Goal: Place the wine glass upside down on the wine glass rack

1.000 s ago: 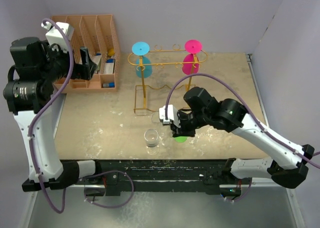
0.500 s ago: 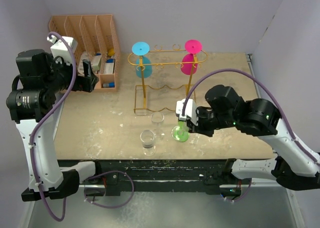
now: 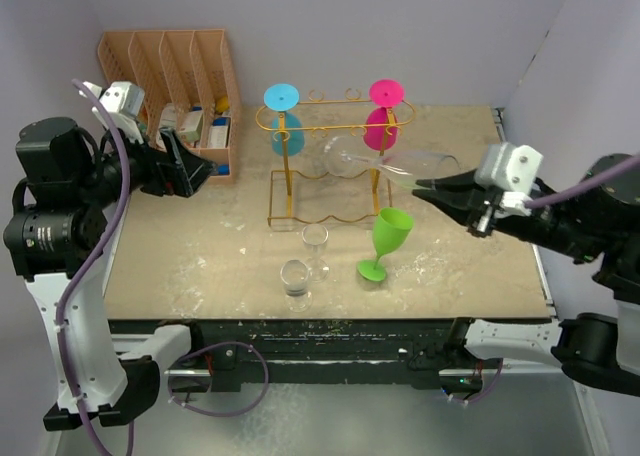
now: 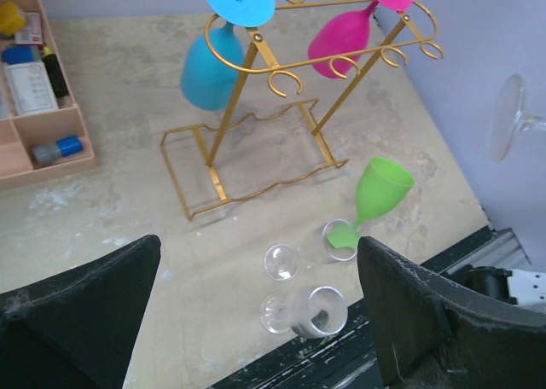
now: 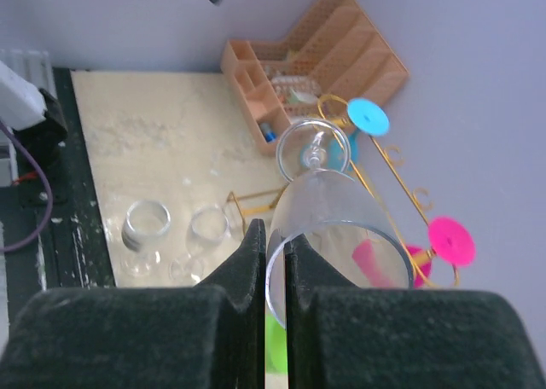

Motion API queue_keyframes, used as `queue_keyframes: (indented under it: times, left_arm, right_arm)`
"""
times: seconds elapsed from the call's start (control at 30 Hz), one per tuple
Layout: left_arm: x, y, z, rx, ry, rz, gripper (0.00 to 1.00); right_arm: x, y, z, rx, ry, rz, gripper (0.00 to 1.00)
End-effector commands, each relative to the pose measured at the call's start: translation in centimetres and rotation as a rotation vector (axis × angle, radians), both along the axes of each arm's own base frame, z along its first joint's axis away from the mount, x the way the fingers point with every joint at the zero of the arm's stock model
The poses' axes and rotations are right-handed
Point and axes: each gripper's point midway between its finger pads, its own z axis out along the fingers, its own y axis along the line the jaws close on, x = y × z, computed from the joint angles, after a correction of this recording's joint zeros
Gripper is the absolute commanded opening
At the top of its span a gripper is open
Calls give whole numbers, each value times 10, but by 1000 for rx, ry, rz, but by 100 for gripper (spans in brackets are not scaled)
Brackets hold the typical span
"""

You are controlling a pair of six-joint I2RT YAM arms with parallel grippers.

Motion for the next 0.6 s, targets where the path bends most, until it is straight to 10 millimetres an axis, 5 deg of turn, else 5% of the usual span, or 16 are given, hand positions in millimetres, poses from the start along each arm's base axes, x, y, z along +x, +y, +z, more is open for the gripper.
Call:
queue_keyframes:
  times: [0.0, 0.13, 0.23, 0.47, 0.57]
  left_arm:
    - [8, -13, 9, -75, 14, -65, 99]
    - [1, -15, 28, -84, -46, -66, 99]
    - [-1, -17, 47, -119, -79, -59, 99]
    - [15, -30, 98, -328, -95, -84, 99]
    - [25, -41, 111, -404, -78, -166, 99]
  right_arm:
    - [-2, 51, 28, 61, -77, 175, 0]
    - [-13, 60, 67, 242, -205, 247, 0]
    - [0, 55, 111, 494, -400, 162, 0]
    - [60, 67, 101, 548, -729, -163, 0]
    - [63, 72, 99, 546, -877, -288, 0]
